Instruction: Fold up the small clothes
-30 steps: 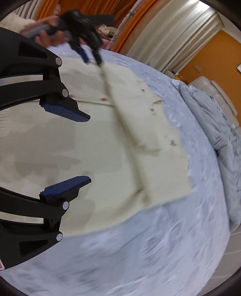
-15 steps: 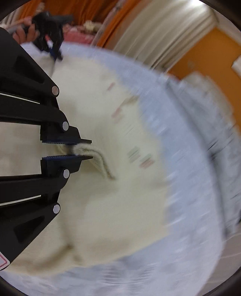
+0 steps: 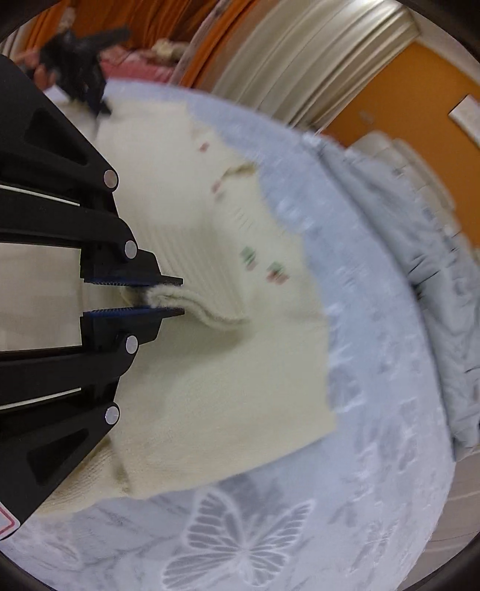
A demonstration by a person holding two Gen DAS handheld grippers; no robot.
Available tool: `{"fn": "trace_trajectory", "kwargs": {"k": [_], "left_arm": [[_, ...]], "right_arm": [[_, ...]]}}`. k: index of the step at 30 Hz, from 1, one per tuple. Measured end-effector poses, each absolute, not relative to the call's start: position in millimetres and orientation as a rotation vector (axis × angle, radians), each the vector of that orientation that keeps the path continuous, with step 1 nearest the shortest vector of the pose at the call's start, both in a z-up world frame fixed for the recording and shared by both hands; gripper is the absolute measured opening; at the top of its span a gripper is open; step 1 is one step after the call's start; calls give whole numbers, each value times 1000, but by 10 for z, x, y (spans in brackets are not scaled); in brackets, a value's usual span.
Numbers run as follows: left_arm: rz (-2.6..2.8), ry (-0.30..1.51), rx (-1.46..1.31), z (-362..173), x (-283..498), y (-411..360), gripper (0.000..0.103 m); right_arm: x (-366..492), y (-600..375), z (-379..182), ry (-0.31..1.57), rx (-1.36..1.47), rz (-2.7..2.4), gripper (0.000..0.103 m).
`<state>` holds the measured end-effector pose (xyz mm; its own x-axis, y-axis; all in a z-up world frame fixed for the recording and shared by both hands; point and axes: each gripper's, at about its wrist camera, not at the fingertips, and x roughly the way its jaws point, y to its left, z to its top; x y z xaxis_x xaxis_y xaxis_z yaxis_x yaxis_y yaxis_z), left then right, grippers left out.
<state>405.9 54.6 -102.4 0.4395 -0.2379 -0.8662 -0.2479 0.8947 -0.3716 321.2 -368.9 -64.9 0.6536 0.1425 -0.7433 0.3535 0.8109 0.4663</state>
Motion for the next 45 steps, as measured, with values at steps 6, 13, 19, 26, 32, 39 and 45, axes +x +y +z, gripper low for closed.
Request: {"fn": "trace_trajectory", "kwargs": {"k": [6,13,19,26,32,39,45], "left_arm": [[5,1114,-445,-1029,4019,533,14],[-7,1092,-445,-1082,3999,546,14],[-15,1096,-414,-816,3772,658,29],[28,1130,-394,-640,2644,1286,77],[59,1260,-421,-884,1737,1503,78],[78,1249,-227,-1033,1428,1043,98],[62,1247,-213,-953,1498,897,66]], "right_arm": [[3398,-3612,-922,978,505,-151,8],[3380,-3596,-849,974,455,-153,10],[2872,-3665,-469,926,520,-181,24],[1138,-3733,-326,1014,586,-251,62],[104,-3535,-754,1189,785,-272,63],[87,-3208,-851,1147,725,-253,78],[183,-3046,-859,1105,677,-186,45]]}}
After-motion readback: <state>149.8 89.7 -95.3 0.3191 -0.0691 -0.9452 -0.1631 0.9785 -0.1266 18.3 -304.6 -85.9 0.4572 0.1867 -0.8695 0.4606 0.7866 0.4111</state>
